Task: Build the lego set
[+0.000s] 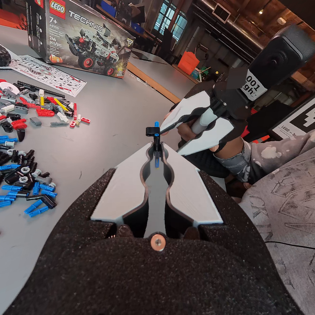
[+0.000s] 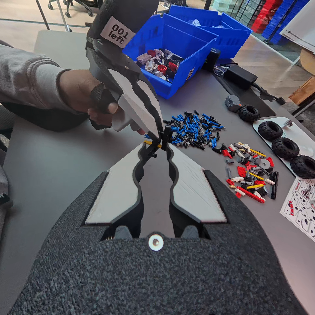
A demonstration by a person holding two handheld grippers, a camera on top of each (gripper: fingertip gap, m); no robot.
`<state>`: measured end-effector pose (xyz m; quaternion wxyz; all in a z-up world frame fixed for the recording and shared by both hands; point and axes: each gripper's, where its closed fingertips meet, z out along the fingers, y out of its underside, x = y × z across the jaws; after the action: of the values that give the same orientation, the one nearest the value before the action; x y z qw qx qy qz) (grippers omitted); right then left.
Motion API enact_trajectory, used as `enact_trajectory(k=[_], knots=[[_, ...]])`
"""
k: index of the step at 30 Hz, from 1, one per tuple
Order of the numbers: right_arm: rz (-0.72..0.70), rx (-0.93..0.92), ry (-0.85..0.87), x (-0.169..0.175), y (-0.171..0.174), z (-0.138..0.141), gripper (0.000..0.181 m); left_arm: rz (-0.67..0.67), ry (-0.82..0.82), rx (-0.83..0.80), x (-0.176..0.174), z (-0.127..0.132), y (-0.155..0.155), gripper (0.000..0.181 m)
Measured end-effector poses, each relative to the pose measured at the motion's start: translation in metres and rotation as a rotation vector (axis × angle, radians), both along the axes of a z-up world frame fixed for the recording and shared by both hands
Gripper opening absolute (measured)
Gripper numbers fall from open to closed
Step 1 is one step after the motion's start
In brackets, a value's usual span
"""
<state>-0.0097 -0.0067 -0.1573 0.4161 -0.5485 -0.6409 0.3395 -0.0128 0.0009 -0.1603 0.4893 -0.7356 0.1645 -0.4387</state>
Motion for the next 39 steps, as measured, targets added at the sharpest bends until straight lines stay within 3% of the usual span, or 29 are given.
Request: enact_trajectory(k=[4,19,23,28,32,39], knots=[[-0.047,0.115,-0.043,-0.008,0.0,-0.011,0.04,0.036,0.019,-0.008,-0.002,-0.003,0.003,0.006],[-0.194,0.474,0.012,-0.029,0.022,-0.018,0.031,0.191,0.023,-0.044,-0.019,-0.008,0.017,0.007],[-0.13,0.384,0.119,-0.027,0.018,-0.007,0.023,0.138,-0.044,-0.011,-0.015,0.005,0.012,0.012],[-0.039,0.112,0.242,-0.019,0.015,0.007,0.024,0.016,-0.079,0.055,-0.013,0.026,-0.002,0.018],[0.033,-0.027,0.302,-0.013,0.01,0.014,0.024,-0.05,-0.07,0.087,-0.011,0.033,-0.011,0.01],[0.063,0.007,0.285,-0.01,0.007,0.012,0.024,-0.089,-0.047,0.06,0.0,0.025,-0.015,0.004]])
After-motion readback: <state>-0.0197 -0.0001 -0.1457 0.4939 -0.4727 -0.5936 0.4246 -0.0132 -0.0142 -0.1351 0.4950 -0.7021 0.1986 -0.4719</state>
